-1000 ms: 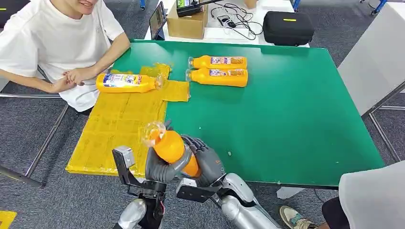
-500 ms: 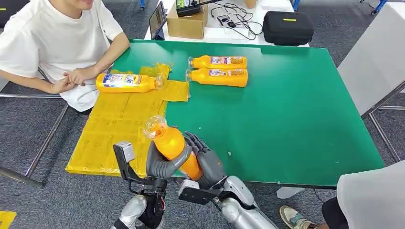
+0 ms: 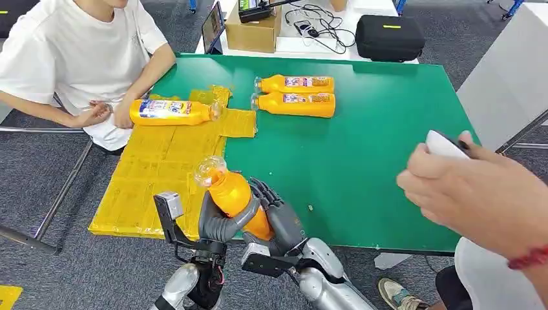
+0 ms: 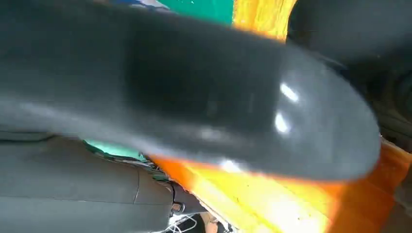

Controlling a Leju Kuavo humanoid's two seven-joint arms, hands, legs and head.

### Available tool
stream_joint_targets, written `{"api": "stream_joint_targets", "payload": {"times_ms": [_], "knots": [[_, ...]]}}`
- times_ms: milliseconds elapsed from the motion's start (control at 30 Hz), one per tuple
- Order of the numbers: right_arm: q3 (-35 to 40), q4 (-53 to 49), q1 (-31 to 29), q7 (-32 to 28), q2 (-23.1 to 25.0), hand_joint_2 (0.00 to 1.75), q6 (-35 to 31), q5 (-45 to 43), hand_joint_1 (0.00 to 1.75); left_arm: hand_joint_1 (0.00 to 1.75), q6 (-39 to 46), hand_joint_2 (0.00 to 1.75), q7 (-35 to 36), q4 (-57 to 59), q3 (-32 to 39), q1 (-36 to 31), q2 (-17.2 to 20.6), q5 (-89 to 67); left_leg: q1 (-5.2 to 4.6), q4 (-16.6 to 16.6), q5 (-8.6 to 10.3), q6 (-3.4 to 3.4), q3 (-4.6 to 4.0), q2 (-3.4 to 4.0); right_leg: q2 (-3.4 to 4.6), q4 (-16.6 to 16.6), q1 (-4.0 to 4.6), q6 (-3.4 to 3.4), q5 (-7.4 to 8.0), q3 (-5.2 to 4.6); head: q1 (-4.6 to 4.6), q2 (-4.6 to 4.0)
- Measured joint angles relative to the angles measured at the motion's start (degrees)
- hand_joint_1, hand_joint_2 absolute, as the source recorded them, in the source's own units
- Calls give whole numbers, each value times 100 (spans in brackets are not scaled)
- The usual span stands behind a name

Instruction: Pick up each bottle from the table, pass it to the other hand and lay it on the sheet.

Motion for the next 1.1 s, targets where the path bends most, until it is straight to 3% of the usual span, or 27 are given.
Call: {"api": "stream_joint_targets", "payload": {"times_ms": [433, 600, 700, 767, 833, 900, 1000, 1100], "knots": [[-7, 0, 4, -171, 42, 0, -230, -173, 0, 175, 105, 175, -11, 37, 20, -4, -2, 122, 0, 0, 0, 0, 0, 0, 0, 1, 0, 0, 0, 0, 0, 0], [-48, 0, 174, -469, 109, 0, -723, -463, 0, 175, 1725, 175, -95, 245, 24, -159, -7, -1560, 0, 0, 0, 0, 0, -4, -2, -1, 0, 0, -1, -2, -2, 0], [-184, 4, 292, -805, 175, 0, -713, -778, 0, 175, 2658, 175, 431, 1399, 289, -829, 48, -4238, 1, 0, 12, -2, 0, -14, -9, 0, 2, -2, 0, -5, 4, 0], [-280, 0, 323, -1069, 219, 0, -708, -813, 0, 175, 2706, 175, 279, 2664, 608, -1554, 99, -6491, 3, 0, 19, -9, 0, -9, -7, 2, 3, -17, 15, -2, 2, 0], [-387, 0, 412, -1093, 225, 0, -699, -846, 0, 175, 2706, 175, 168, 3466, 837, -2054, 129, -7698, 3, 0, 25, -10, 1, -5, -7, 5, 4, -16, 19, 0, 0, 0], [-409, 0, 419, -1121, 254, 0, -695, -839, 0, 175, 2708, 175, 146, 4115, 947, -2362, 149, -7949, 2, 0, 26, -12, 0, 13, -1, 6, 4, -31, 31, -9, -7, 0], [-457, 0, 421, -1128, 286, 0, -693, -837, 0, 175, 2726, 175, 179, 4752, 1029, -2579, 120, -6886, 2, 1, 26, -12, 0, 18, 7, 4, 4, -31, 30, -13, -4, 0], [-485, 0, 431, -1123, 286, 0, -686, -833, 0, 175, 2708, 175, 208, 5118, 1069, -2743, 83, -6761, 2, 1, 26, -12, -3, -1, -1, 5, 4, -29, 27, -9, -7, 0]]}}
